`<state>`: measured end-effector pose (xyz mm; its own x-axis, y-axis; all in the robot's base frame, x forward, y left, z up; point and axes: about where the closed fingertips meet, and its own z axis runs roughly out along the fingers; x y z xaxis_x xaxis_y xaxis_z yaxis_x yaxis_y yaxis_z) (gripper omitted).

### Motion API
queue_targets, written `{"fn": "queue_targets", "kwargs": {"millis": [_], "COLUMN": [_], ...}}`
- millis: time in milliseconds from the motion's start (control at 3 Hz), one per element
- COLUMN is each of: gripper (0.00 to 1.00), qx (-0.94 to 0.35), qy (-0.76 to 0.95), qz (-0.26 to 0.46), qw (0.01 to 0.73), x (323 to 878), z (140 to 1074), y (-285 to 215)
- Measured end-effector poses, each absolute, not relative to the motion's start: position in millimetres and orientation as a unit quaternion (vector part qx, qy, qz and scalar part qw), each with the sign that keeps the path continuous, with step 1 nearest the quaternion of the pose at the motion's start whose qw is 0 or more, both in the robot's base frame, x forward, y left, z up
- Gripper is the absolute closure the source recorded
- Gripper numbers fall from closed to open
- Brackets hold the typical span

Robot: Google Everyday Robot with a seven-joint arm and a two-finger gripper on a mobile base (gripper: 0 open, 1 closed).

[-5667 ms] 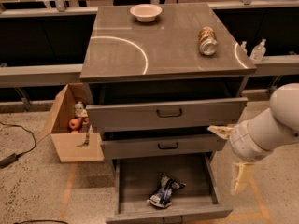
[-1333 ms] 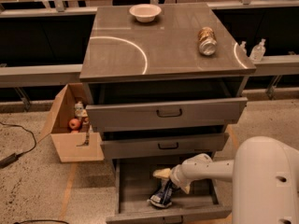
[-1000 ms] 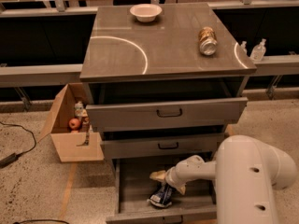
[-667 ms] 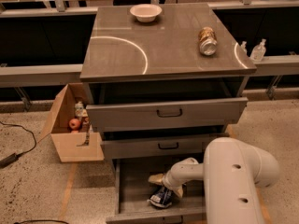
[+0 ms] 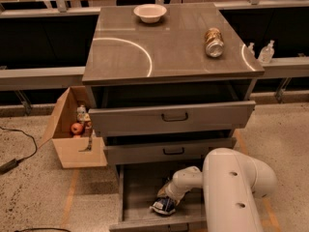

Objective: Pick blue chip bag from bottom drawer and place on counter

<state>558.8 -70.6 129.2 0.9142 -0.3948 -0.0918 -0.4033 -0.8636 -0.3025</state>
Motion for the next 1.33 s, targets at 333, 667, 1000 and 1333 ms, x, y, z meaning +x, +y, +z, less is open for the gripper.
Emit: {"fn": "queue_targets", "kwargs": {"millis": [333,667,1000,1333], "gripper": [0.63,0.87,1.00,1.00], "qx": [-0.965,-0.962,-0.952,-0.936], "qy": [0.212,0.229,0.265,0.315], "qz": [0.014,-0.005,-0.028,-0.050], "qw": [0.151,0.150,0.150,0.147], "x": [558,560,557,546], "z": [132,158,204,256], "y": [-80,-102,-133,-167]}}
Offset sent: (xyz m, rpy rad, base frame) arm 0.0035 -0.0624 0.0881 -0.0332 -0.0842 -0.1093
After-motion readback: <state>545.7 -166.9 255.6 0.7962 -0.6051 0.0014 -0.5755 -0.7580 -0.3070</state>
